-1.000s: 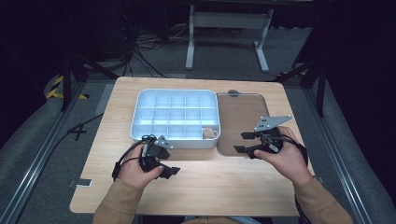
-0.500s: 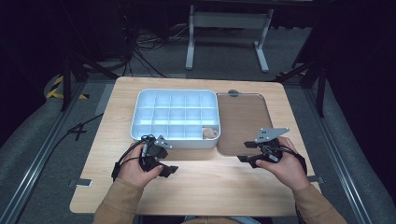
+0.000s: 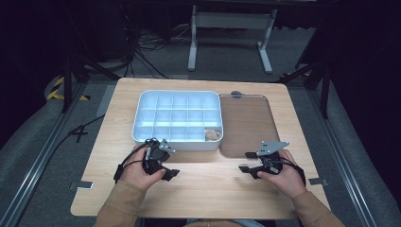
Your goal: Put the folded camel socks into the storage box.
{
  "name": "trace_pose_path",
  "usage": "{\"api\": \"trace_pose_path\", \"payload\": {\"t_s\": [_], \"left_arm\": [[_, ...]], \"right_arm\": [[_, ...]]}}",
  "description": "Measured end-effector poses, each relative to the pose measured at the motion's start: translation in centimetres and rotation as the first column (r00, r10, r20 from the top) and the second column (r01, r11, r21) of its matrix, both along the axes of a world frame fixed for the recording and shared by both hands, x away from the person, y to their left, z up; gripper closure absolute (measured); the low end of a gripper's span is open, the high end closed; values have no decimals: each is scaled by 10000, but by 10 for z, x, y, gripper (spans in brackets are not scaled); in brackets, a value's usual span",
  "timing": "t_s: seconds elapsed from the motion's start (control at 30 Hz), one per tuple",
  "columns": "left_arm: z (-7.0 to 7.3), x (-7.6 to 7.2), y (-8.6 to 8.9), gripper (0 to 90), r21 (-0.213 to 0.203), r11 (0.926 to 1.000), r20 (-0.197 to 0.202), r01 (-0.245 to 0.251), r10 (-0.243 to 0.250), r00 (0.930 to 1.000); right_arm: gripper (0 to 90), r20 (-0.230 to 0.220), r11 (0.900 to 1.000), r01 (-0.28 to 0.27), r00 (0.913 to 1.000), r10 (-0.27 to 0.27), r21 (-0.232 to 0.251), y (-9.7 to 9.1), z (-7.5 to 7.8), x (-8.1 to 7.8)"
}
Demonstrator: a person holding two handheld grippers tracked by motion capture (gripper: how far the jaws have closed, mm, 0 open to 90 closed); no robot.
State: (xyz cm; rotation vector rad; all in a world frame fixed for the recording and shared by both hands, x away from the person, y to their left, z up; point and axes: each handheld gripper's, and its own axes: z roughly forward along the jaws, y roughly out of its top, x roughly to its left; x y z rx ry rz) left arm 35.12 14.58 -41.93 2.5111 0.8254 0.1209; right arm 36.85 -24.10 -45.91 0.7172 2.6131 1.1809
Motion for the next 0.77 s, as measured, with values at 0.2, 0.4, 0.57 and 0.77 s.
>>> {"api": "trace_pose_path", "payload": {"t_s": [0.2,0.4,0.57,0.77], "left_arm": [[-10,3,0,332,181,9997,-107,166,-164,9998],[-15,5,0,329,279,9995,-203,127,-122,9997],[-18,5,-1,326,340,9992,-98,231,-228,9997],[-26,0,-3,295,569,9981,426,229,-254,9988]], "right_arm": [[381,-84,10000,-4,10000,4,-29,-1,-12,0],[376,-187,9996,-146,9997,141,-261,2,-18,-3],[369,-147,9991,-161,9998,155,-402,5,-20,-5],[368,44,9993,-153,9999,155,-354,5,-19,-5]]}}
